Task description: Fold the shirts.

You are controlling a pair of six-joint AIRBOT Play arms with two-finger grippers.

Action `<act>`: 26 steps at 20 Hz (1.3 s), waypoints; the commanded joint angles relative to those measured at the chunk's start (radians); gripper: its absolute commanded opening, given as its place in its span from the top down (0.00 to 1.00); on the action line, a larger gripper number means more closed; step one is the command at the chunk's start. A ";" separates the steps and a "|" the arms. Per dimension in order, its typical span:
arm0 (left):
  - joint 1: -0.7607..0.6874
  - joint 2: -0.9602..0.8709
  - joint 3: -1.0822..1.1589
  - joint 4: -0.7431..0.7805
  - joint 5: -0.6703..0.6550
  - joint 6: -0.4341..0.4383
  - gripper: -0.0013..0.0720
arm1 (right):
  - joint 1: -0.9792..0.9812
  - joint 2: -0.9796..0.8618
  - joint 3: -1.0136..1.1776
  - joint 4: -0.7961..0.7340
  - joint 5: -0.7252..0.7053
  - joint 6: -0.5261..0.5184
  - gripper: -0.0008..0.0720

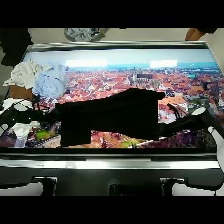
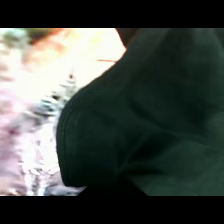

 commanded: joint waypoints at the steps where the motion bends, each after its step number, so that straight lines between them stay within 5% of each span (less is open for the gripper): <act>1: 0.000 0.006 0.034 -0.005 -0.058 0.001 0.94 | 0.113 -0.023 -0.012 -0.011 -0.024 0.005 0.45; 2: 0.000 0.006 0.058 -0.005 -0.089 0.012 0.94 | 0.123 -0.023 -0.003 -0.011 -0.009 0.003 0.81; 3: 0.000 0.011 0.092 -0.004 -0.131 0.040 0.95 | 0.124 -0.018 0.015 -0.013 0.015 0.000 0.93; 8: -0.004 0.222 0.377 0.076 -0.195 0.037 0.95 | 0.124 0.199 0.401 -0.230 -0.015 -0.031 0.93; 14: -0.015 0.597 0.890 0.079 -0.100 -0.039 0.95 | 0.124 0.599 0.990 -0.520 -0.291 -0.034 0.93; 19: -0.014 0.764 0.968 0.101 -0.082 -0.140 0.95 | 0.124 0.809 1.028 -0.529 -0.237 -0.020 0.93; 26: -0.015 0.731 0.969 0.136 -0.134 -0.143 0.95 | 0.124 0.782 1.028 -0.555 -0.084 0.023 0.93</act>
